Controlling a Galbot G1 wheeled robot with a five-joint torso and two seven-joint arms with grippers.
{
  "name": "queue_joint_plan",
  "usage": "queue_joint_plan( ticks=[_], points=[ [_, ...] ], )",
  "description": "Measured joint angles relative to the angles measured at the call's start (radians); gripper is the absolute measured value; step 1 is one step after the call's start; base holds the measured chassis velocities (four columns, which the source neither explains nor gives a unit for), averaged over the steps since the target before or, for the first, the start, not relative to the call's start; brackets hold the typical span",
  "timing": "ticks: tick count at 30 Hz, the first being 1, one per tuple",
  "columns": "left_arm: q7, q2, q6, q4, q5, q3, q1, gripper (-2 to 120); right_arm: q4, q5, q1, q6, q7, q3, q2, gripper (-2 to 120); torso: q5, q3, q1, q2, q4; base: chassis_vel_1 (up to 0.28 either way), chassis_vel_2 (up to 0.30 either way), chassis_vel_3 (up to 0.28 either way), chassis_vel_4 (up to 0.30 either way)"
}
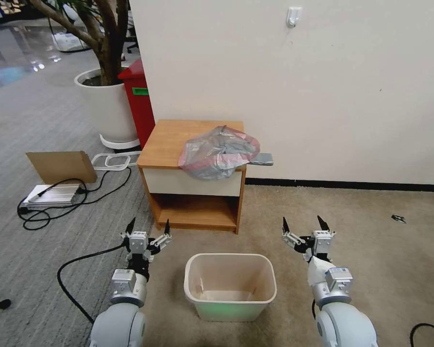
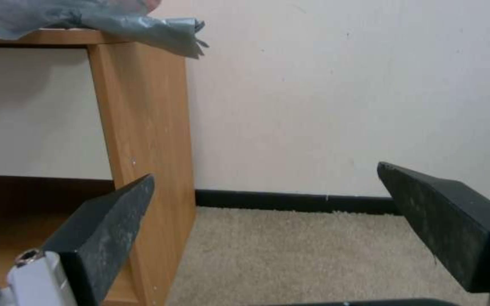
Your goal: Pick up the garbage bag from the table and place it over the trash can.
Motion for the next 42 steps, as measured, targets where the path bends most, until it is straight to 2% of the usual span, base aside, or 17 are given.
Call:
queue_joint_plan(
  ticks=[42],
  points=[
    [0.000,0.000,0.000,0.000,0.000,0.000,0.000,100,0.000,0.000,0.000,0.000,0.000,0.000,0.000,100,0.0000,0.000,0.000,0.000,0.0000,0.000,0.000,0.000,0.000]
  ],
)
